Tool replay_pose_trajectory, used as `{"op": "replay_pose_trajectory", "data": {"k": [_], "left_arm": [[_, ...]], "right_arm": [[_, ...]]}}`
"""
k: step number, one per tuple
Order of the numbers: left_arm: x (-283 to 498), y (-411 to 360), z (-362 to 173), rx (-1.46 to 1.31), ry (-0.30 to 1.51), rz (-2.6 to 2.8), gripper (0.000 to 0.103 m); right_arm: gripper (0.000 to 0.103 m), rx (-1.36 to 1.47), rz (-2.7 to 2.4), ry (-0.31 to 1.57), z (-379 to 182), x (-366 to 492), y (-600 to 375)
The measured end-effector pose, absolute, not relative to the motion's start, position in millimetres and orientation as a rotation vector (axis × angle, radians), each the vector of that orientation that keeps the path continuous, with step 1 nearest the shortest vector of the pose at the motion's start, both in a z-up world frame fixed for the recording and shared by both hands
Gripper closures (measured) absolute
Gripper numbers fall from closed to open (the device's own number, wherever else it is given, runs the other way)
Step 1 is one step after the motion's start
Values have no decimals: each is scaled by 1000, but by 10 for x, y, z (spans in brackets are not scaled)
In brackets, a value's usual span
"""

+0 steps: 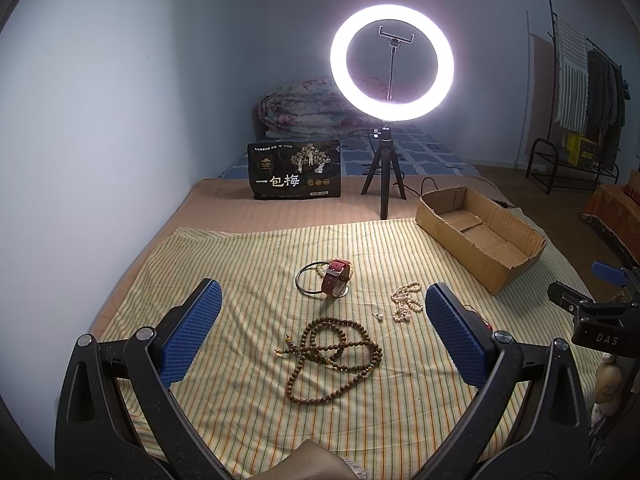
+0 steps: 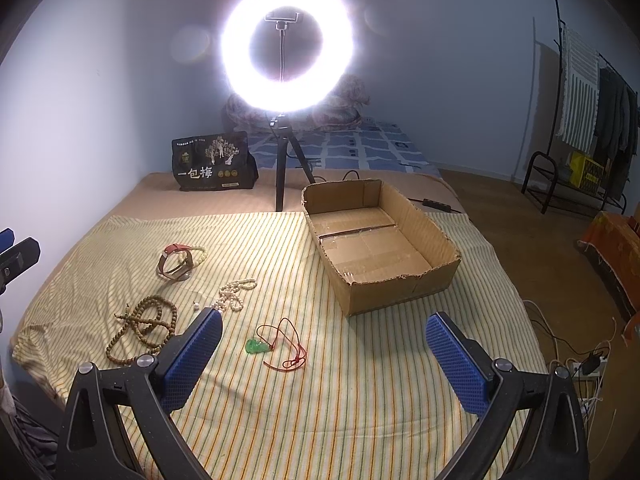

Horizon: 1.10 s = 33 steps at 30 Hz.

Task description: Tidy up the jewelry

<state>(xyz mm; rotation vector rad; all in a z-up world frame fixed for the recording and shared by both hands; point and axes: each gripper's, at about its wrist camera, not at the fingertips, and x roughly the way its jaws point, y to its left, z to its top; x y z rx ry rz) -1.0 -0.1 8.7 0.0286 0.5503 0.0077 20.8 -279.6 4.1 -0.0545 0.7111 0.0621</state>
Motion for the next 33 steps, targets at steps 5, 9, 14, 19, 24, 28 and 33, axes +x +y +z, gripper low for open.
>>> {"op": "replay_pose_trajectory", "data": {"k": [5,9,14,19,24,28,33], "left_arm": [[3,-2,109,32,551,13,0],[23,32,96,23,558,15,0],[39,89,54,6,576,2,0],[62,136,7,-14,599,-15,0],[132,262,-48,-30,634,2,0],[200,377,-120,-33,669,25,0],[284,493,-224,16,706,44,0]], "right_arm": [[0,-54,64,719,-2,191,-2796],[0,-51,63,721,-2,198,-2794],[0,-54,64,722,5,207,-2787],[0,-62,62,730,-8,228,-2785],[0,-69,60,742,-26,257,-2778],[0,-96,60,762,-79,317,-2775],[0,-114,71,806,-178,422,-2790]]}}
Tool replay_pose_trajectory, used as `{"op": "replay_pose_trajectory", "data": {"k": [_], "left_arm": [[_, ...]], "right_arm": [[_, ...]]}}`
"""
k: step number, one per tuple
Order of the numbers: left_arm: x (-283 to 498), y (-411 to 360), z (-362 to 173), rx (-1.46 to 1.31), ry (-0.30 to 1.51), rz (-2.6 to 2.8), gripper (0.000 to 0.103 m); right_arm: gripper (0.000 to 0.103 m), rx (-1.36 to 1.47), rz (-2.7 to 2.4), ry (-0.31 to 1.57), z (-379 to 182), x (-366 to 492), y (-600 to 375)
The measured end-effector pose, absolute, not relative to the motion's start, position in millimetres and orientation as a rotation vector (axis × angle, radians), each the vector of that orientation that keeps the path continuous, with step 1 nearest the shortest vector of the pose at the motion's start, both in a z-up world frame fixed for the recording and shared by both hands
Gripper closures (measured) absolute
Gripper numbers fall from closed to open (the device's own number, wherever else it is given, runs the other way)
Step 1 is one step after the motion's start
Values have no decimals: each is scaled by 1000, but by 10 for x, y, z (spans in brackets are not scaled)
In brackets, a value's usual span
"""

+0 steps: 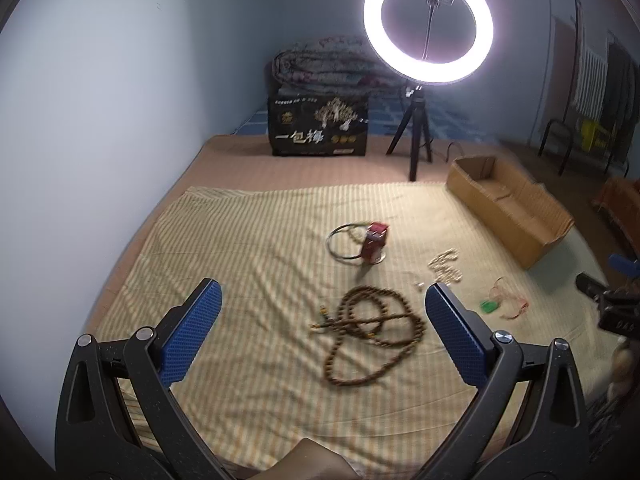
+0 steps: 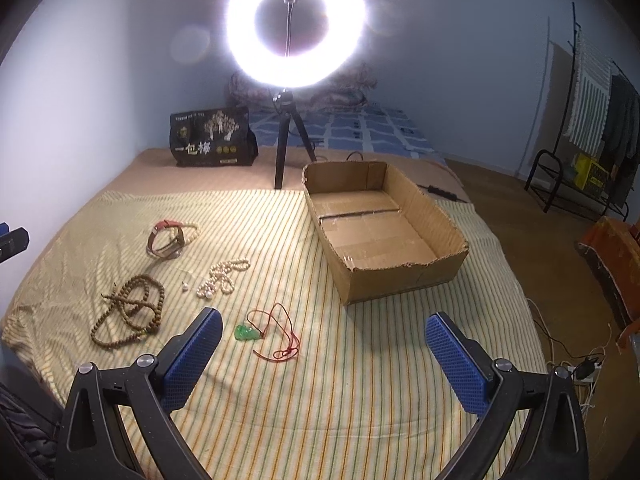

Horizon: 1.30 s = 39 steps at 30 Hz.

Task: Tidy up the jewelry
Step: 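Reach the left tool to the brown bead necklace while the right tool reaches the jade pendant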

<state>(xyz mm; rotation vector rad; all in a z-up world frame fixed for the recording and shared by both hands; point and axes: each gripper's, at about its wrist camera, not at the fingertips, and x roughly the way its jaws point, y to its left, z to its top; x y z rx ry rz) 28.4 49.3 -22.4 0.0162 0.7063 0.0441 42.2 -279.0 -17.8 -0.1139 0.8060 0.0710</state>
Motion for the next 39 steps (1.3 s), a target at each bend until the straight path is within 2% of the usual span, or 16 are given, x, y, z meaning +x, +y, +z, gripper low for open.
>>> {"op": "replay_pose_trajectory", "data": {"k": [14,16,23,32,39], "left_arm": [[761,449,-819,57,961,-25,0],[839,424,-889,54,985,-43,7],[1073,352,-1175,9,1104,-106,20],[1268,342,-1393,-51,1169,-132,20],[1280,239,-1532,-32,1205,-151,20]], "right_arm": [[0,-159,217,973,-625,783,-2655],[0,-165,234,986,-665,820,-2641],[1,-236,318,1031,-805,958,-2482],[6,-281,427,1107,-1041,1051,-2256],[6,-273,430,1143,-1156,1103,-2245]]}}
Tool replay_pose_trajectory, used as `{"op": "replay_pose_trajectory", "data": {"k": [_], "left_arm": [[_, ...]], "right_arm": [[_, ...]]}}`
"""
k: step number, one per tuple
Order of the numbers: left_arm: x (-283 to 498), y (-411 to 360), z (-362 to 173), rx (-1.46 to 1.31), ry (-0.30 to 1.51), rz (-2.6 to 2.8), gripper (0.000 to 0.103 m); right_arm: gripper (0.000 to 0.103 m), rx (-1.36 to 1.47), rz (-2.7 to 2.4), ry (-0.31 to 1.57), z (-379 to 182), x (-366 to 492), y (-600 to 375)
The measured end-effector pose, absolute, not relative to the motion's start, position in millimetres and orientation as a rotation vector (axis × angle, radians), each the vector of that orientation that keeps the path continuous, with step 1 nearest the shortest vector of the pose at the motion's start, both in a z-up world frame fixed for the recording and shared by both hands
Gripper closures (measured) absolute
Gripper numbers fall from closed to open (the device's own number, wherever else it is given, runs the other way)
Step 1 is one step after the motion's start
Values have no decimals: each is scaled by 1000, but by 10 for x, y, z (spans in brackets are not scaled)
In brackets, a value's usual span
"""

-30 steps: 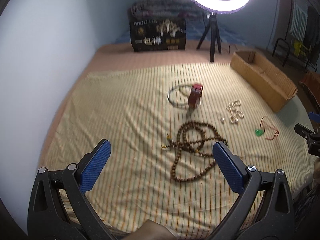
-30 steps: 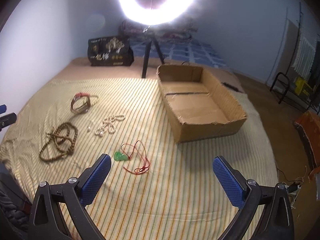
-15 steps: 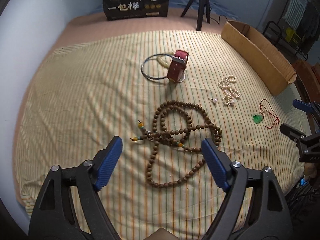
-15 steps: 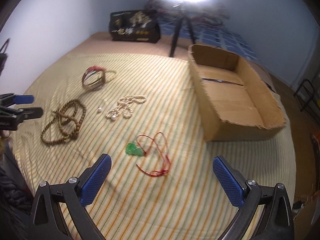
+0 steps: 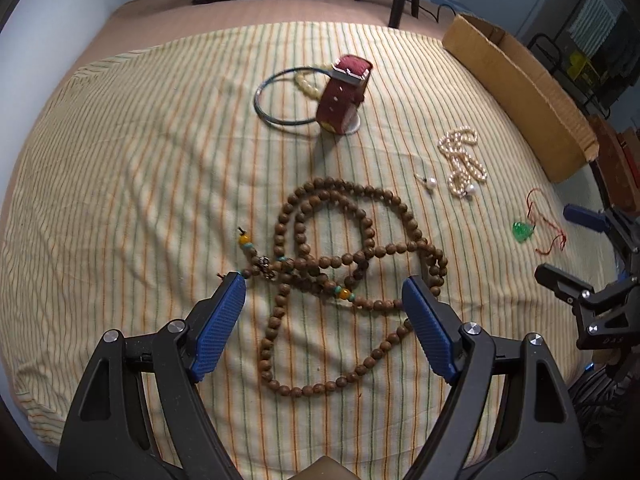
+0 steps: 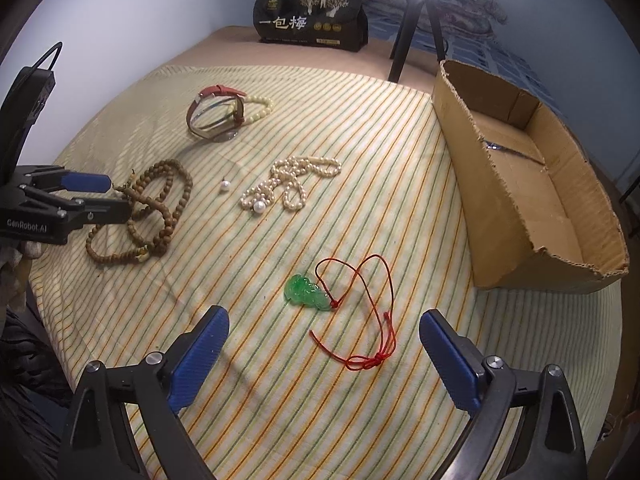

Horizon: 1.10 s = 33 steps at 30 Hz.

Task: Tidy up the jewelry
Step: 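Reach the left tool to the brown bead necklace while the right tool reaches the jade pendant, then close the left tool on the bead necklace while the right tool grips the jade pendant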

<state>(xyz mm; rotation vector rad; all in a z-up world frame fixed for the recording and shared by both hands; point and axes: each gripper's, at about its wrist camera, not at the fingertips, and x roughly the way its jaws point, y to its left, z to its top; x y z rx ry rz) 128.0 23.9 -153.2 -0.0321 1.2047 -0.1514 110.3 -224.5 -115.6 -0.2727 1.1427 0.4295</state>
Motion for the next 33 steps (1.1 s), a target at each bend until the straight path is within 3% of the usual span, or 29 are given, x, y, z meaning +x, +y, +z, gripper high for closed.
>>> {"op": "replay_pose_trajectory", "data": {"k": [11,16,22,27,33], "left_arm": [[1462,176,-1740,-26,1222,-76,20],[1500,233,-1717,-33,1210,-73,37],[1510,315,-1693,-35,1204,-66,60],[1492,359,-1674,-33,1195,-59,81],[1486,365,-1664,-40,1191,-54,89]], "right_arm": [[6,-288,434,1152,-1286,1186,-2207],[8,-262,438,1178,-1361,1249,-2221],[17,-266,433,1194,-1427,1330,-2207],[42,-258,425,1194,-1394,1358,-2211],[72,-274,420,1189,-1358,1312,-2210]]}}
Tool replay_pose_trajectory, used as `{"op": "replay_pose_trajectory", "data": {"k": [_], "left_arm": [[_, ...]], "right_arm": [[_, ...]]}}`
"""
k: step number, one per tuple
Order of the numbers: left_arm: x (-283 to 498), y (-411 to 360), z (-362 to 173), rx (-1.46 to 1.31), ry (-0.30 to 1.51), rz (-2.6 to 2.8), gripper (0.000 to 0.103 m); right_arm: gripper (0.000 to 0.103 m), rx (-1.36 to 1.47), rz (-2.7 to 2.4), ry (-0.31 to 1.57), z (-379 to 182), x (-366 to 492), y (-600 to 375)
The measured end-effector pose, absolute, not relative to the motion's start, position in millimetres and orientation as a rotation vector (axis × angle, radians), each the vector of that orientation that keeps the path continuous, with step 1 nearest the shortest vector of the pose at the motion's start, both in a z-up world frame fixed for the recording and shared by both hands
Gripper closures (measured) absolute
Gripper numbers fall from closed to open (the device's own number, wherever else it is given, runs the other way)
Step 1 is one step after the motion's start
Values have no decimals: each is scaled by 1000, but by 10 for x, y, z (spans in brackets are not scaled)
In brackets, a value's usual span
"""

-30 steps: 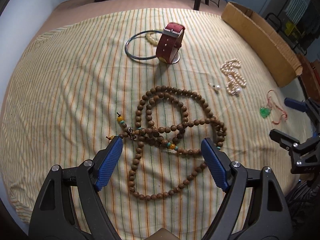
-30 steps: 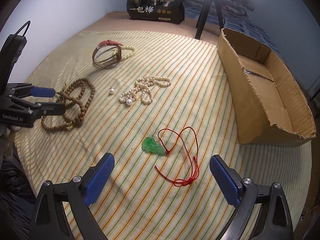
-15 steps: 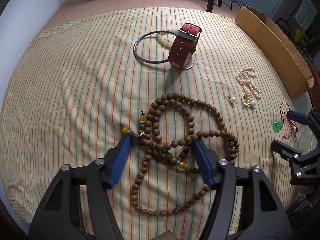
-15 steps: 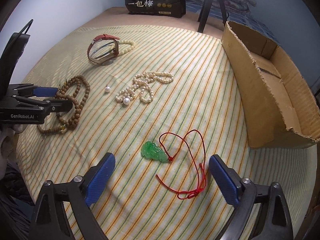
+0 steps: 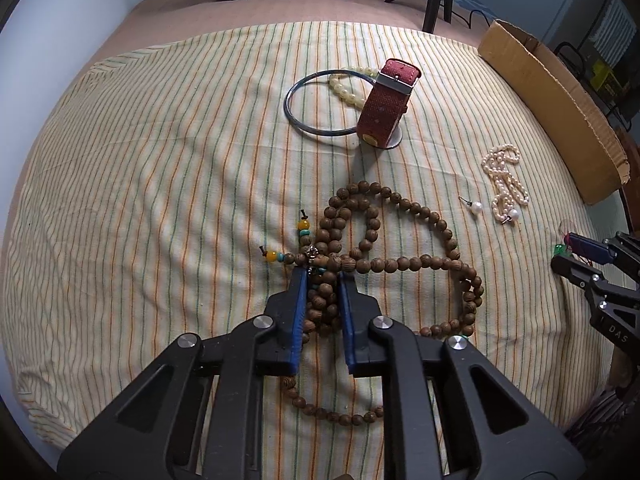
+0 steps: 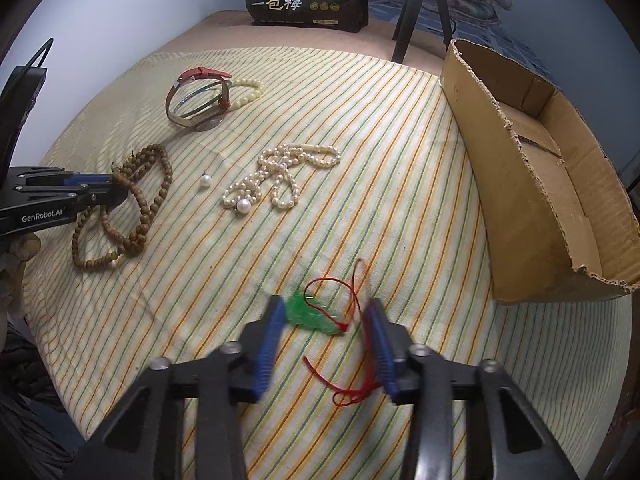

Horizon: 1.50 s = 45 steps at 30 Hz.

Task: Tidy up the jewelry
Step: 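Close the left tool on the bead necklace while the right tool grips the jade pendant, then carry both into the cardboard box and open both tools to release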

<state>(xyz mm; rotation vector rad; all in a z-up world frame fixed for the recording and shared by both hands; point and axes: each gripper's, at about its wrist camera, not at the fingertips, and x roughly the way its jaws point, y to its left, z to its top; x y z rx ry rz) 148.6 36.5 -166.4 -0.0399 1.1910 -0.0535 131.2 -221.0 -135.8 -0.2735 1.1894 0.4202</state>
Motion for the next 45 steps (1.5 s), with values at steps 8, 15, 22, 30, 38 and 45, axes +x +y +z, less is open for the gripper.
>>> {"op": "replay_pose_trajectory", "data": {"k": [8,15,22,30,38,45], "left_arm": [[1449,404,-1591,-78,1176,-57,92],[1394,436,-1429,-96,1129,-61,92],[1324,464,-1073,-121,1037,-80,93],[1295,338,-640,-136,926,-130,92],[1358,116,-314,-144,857,-194,93],[1500,-152,-121,-148,815,-241,92]], "right_arm": [[73,-238,425,1184,-1302,1277,-2276],[73,-243,426,1136,-1158,1209,-2262],[73,-221,428,1077,-927,1193,-2275],[73,-204,421,1001,-657,1208,-2334],[73,-181,385,953,-484,1278,-2458],[73,-148,340,910,-308,1391,-2676]]}}
